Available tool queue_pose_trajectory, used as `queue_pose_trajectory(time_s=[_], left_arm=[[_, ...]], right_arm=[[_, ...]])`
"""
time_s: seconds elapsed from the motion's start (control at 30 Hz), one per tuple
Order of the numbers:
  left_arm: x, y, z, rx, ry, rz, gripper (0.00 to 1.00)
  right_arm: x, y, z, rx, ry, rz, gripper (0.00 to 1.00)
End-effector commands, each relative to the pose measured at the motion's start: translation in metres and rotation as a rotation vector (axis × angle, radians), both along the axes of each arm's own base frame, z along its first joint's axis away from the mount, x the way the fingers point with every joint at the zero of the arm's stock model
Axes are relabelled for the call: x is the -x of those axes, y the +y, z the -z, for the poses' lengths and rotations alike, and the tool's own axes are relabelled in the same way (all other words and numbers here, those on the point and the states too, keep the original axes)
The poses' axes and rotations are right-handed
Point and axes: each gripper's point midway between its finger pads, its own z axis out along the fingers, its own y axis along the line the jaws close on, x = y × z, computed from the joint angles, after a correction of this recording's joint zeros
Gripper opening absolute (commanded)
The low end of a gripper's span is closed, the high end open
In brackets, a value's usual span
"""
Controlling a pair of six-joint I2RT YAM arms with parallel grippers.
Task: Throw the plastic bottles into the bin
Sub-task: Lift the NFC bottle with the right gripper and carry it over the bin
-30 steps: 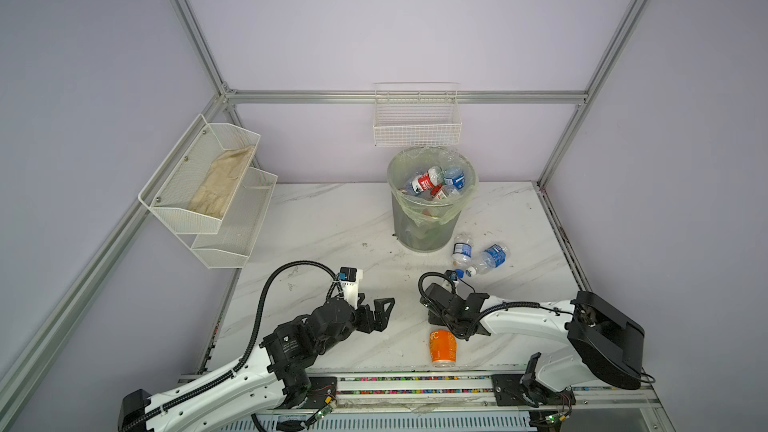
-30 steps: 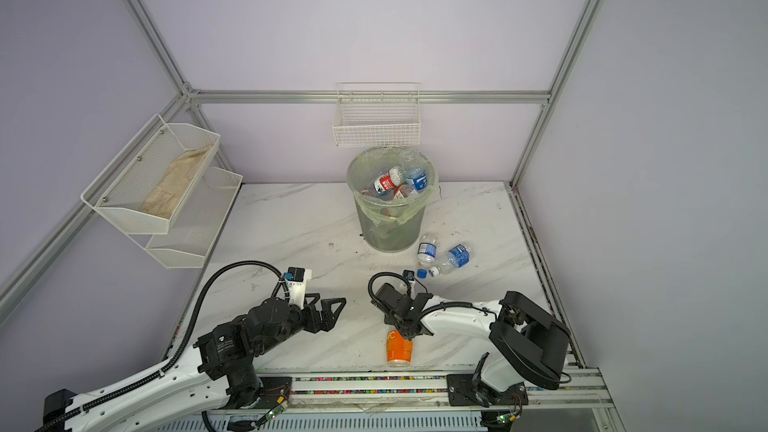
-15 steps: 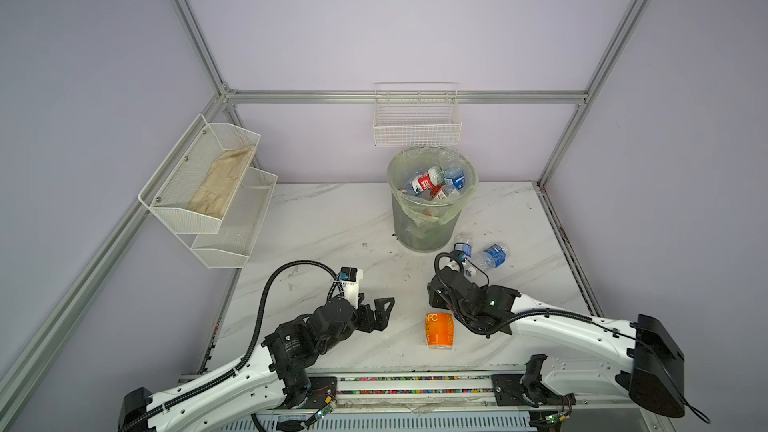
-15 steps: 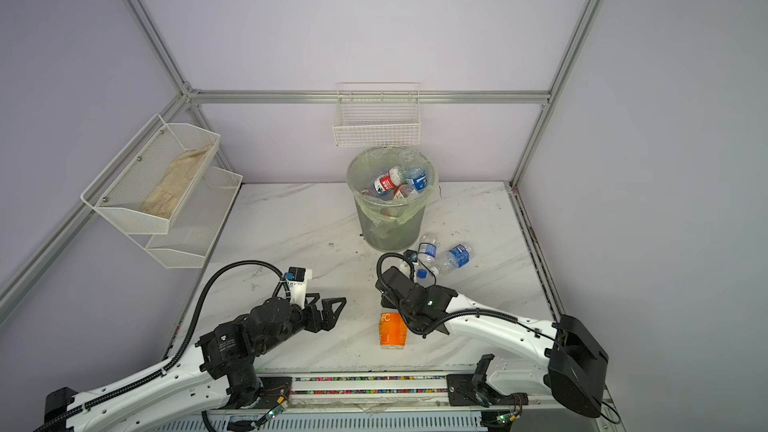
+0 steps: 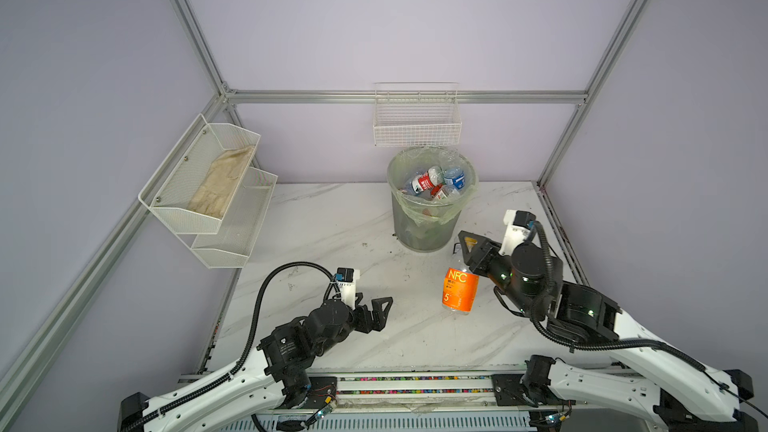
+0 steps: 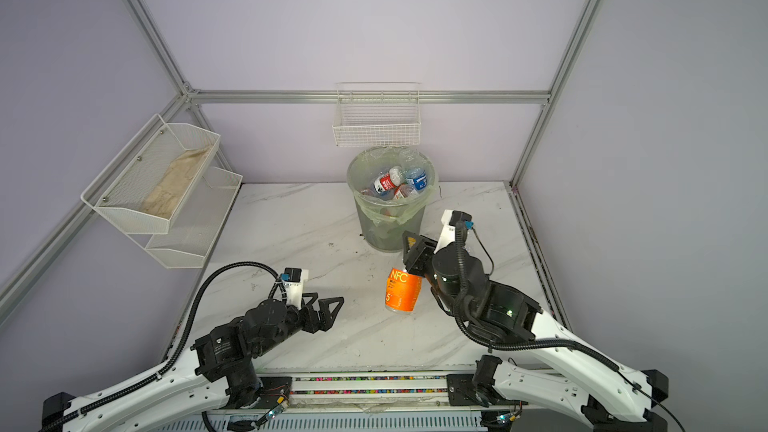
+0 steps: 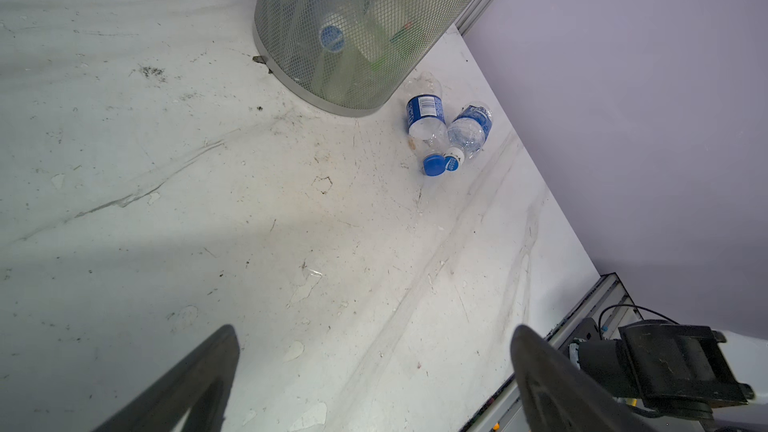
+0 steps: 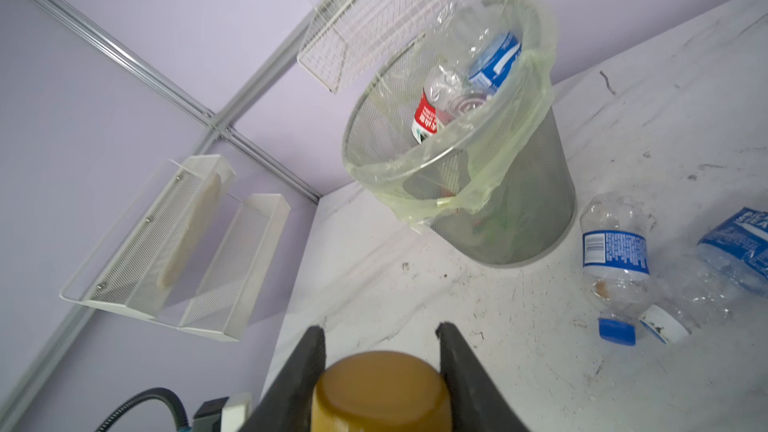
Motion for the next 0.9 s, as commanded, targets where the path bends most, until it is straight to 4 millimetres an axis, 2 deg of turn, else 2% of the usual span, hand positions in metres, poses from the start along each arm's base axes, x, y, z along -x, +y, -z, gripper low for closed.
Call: queue_pose_trajectory(time_s=[0.0,0.1,0.27,0.43,0.57,0.67,0.73,0.8,0.83,0.87], left_arm=[[0.0,0.003,0.008,-0.009,-0.011,-0.007,1.0],[0.001,0.003,0.009,-0.008,-0.011,-0.006,1.0],[0.003,0.004,0.011,-0.002,-0.01,0.001,1.0],[0.006,0.009,0.005,0.009,-0.018,-0.001,1.0],[0.007,0.015,-0.001,0.017,-0.029,-0.011,1.0],[0.008,0.019,-0.007,0.019,-0.036,-0.021,1.0],[0.009,0.02,-0.01,0.029,-0.038,-0.024,1.0],[0.009,0.02,-0.012,0.042,-0.035,-0.028,1.0],[0.009,0.02,-0.012,0.043,-0.033,-0.023,1.0],[0.009,0.019,-0.013,0.044,-0.033,-0.02,1.0]], right_arm=[[0.005,-0.028,-0.024,-0.053,-0.075,0.074,0.19],[0.011,-0.047,-0.037,-0.104,-0.113,0.11,0.19],[0.009,-0.057,-0.058,-0.117,-0.148,0.16,0.2],[-0.012,-0.047,-0.096,0.002,-0.177,0.26,0.21],[-0.039,-0.02,-0.136,0.105,-0.218,0.33,0.22],[-0.072,0.003,-0.17,0.159,-0.258,0.352,0.22],[-0.116,0.015,-0.175,0.158,-0.261,0.333,0.19],[-0.163,0.015,-0.167,0.17,-0.238,0.353,0.18],[-0.196,0.02,-0.15,0.201,-0.206,0.357,0.18],[-0.218,0.027,-0.136,0.219,-0.181,0.336,0.22]])
